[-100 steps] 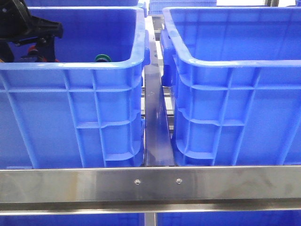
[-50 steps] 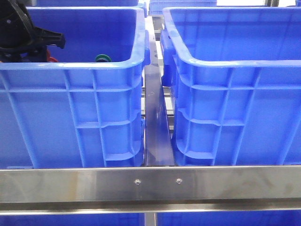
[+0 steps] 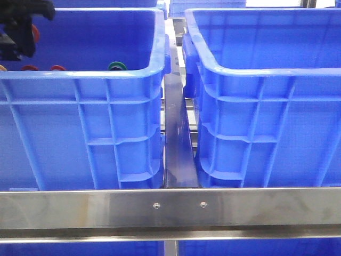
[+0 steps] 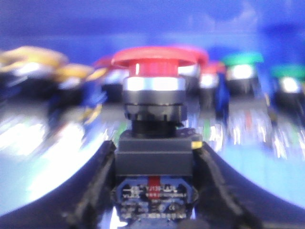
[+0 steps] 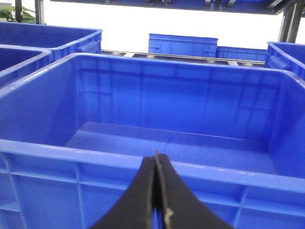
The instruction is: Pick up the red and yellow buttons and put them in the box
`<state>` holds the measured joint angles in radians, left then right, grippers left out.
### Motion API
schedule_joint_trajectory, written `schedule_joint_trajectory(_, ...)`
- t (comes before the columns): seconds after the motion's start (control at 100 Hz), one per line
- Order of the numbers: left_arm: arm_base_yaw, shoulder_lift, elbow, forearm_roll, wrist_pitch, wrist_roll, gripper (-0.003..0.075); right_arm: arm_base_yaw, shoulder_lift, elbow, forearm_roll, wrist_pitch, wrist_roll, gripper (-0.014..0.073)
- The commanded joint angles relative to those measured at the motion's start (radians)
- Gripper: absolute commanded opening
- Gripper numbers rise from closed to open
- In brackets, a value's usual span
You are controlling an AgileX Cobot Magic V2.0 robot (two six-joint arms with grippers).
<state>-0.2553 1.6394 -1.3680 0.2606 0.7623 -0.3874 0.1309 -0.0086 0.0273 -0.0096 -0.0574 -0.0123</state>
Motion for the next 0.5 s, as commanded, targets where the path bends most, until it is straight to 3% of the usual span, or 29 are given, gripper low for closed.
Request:
schedule_joint_trajectory(0.0,-0.035,-0.104,0.017,-0.012,-0.022,0.016,-0.0019,-0.003,-0.018,-0.001,-0.007,-0.083,0.000,-0.0067)
schedule_joint_trajectory(0.25,-0.150,-0.302,0.184,-0.029,-0.054,0.016,-0.0019,-0.003,-0.018,-0.001,-0.007,-0.083,0.000,-0.0067)
schedule_joint_trajectory(0.49,-0.276,-0.524,0.217,-0.068,0.001,0.069,-0.0019,-0.003,-0.018,-0.001,-0.007,-0.083,0.000,-0.0067)
